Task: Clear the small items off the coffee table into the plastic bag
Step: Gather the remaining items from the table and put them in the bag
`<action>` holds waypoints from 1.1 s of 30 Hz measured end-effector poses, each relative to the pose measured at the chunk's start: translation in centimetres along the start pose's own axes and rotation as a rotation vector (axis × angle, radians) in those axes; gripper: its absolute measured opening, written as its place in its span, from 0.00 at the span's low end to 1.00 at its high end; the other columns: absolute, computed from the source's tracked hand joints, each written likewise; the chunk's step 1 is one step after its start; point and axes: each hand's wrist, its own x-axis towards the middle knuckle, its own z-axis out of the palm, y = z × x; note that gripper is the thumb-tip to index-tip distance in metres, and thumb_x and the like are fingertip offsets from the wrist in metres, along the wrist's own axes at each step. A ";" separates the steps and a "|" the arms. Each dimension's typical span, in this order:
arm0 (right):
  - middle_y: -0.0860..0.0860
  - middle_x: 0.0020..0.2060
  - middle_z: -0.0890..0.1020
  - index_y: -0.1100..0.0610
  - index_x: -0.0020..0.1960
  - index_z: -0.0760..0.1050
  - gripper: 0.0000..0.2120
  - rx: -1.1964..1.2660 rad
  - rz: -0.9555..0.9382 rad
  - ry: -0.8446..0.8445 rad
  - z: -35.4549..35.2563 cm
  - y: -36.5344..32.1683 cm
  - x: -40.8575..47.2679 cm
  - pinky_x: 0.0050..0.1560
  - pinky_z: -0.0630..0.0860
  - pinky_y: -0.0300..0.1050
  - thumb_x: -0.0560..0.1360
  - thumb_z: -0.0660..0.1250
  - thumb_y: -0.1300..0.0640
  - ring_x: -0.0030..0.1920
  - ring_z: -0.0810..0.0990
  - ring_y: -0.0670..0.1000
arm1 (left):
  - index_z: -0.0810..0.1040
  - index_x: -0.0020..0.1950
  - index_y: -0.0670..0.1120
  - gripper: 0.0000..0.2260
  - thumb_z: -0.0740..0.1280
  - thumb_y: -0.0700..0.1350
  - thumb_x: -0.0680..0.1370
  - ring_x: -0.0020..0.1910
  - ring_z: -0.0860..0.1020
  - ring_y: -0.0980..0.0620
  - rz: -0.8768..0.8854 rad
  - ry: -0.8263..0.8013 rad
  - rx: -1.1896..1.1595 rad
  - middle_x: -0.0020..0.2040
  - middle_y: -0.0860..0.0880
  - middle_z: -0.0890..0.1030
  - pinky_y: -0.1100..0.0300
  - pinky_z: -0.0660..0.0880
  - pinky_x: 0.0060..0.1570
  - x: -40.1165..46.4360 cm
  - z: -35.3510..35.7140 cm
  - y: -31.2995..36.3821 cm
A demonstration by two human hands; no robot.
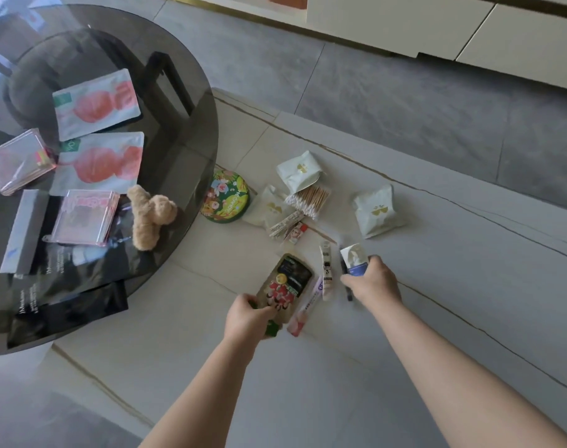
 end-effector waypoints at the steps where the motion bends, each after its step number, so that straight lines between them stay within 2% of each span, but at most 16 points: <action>1: 0.52 0.40 0.74 0.56 0.48 0.65 0.16 -0.015 -0.011 0.017 0.3 -0.1 0.1 0.39 0.68 0.44 0.69 0.70 0.54 0.40 0.73 0.56 | 0.71 0.51 0.44 0.14 0.71 0.34 0.71 0.42 0.81 0.47 0.000 -0.027 -0.034 0.47 0.45 0.77 0.56 0.81 0.31 -0.1 -0.1 0.0; 4: 0.55 0.44 0.79 0.57 0.50 0.66 0.14 -0.080 -0.046 0.085 1.2 -0.5 0.5 0.39 0.70 0.44 0.70 0.69 0.55 0.44 0.77 0.58 | 0.69 0.58 0.47 0.20 0.69 0.32 0.71 0.47 0.80 0.46 0.010 -0.076 -0.056 0.50 0.46 0.76 0.54 0.81 0.33 0.1 -0.1 0.2; 6: 0.57 0.48 0.80 0.58 0.52 0.67 0.14 -0.136 -0.063 0.170 1.8 -0.6 0.8 0.43 0.72 0.46 0.71 0.68 0.56 0.49 0.79 0.59 | 0.69 0.58 0.47 0.18 0.68 0.34 0.73 0.46 0.81 0.44 -0.003 -0.084 -0.057 0.50 0.45 0.76 0.52 0.82 0.35 0.4 0.0 0.2; 9: 0.59 0.48 0.81 0.58 0.51 0.66 0.13 -0.167 -0.071 0.228 2.5 -0.2 1.2 0.43 0.71 0.47 0.72 0.67 0.56 0.49 0.80 0.61 | 0.71 0.56 0.45 0.15 0.67 0.36 0.72 0.44 0.81 0.46 0.003 -0.059 -0.020 0.47 0.45 0.77 0.55 0.81 0.37 0.9 0.1 0.0; 11: 0.58 0.48 0.81 0.57 0.49 0.65 0.13 -0.161 -0.071 0.206 2.8 0.0 1.2 0.41 0.69 0.46 0.71 0.68 0.55 0.48 0.80 0.60 | 0.71 0.55 0.45 0.13 0.66 0.37 0.71 0.41 0.79 0.49 0.024 -0.023 0.001 0.45 0.47 0.78 0.58 0.78 0.35 1.0 0.2 -0.2; 15: 0.58 0.47 0.80 0.57 0.47 0.66 0.14 -0.077 -0.044 0.135 2.4 0.4 0.2 0.39 0.68 0.43 0.69 0.69 0.54 0.47 0.79 0.59 | 0.72 0.52 0.46 0.09 0.65 0.41 0.72 0.40 0.80 0.48 0.057 0.067 -0.042 0.44 0.46 0.79 0.55 0.79 0.39 0.9 0.1 -0.2; 17: 0.58 0.46 0.80 0.58 0.48 0.67 0.14 -0.012 -0.014 0.093 2.0 0.7 -0.5 0.40 0.72 0.44 0.69 0.69 0.54 0.46 0.80 0.60 | 0.71 0.48 0.48 0.06 0.65 0.43 0.73 0.39 0.80 0.48 0.096 0.128 -0.031 0.42 0.47 0.78 0.53 0.80 0.39 0.8 -0.1 0.2; 20: 0.55 0.43 0.79 0.58 0.50 0.69 0.14 0.062 0.023 0.030 1.4 1.4 -1.5 0.45 0.80 0.52 0.68 0.68 0.55 0.43 0.81 0.60 | 0.70 0.44 0.51 0.05 0.65 0.46 0.72 0.37 0.79 0.48 0.177 0.183 0.045 0.42 0.47 0.79 0.52 0.79 0.37 0.7 0.1 1.4; 24: 0.55 0.42 0.79 0.58 0.50 0.71 0.14 0.065 0.028 0.029 0.8 2.1 -1.6 0.46 0.80 0.53 0.68 0.68 0.55 0.42 0.80 0.60 | 0.70 0.49 0.49 0.11 0.68 0.52 0.72 0.46 0.78 0.46 0.268 0.203 0.316 0.44 0.50 0.78 0.51 0.79 0.45 1.8 1.7 2.6; 28: 0.54 0.40 0.78 0.58 0.49 0.70 0.13 0.095 0.025 0.038 0.8 2.8 -1.3 0.44 0.80 0.54 0.67 0.69 0.56 0.41 0.79 0.59 | 0.73 0.56 0.47 0.17 0.68 0.55 0.73 0.60 0.68 0.44 0.332 0.303 0.599 0.57 0.46 0.74 0.51 0.69 0.57 3.1 3.4 2.9; 30: 0.53 0.39 0.77 0.58 0.49 0.70 0.13 0.100 0.025 0.044 1.0 3.2 -1.1 0.44 0.80 0.54 0.67 0.68 0.56 0.41 0.79 0.59 | 0.72 0.59 0.47 0.20 0.69 0.55 0.72 0.61 0.68 0.43 0.310 0.324 0.659 0.59 0.46 0.72 0.49 0.67 0.59 3.4 3.8 2.8; 33: 0.51 0.37 0.75 0.57 0.48 0.69 0.13 0.095 0.026 0.050 1.3 3.4 -1.0 0.44 0.80 0.53 0.67 0.69 0.56 0.40 0.78 0.59 | 0.69 0.58 0.46 0.21 0.71 0.53 0.71 0.58 0.72 0.43 0.291 0.301 0.623 0.57 0.46 0.74 0.49 0.71 0.57 3.8 3.9 2.2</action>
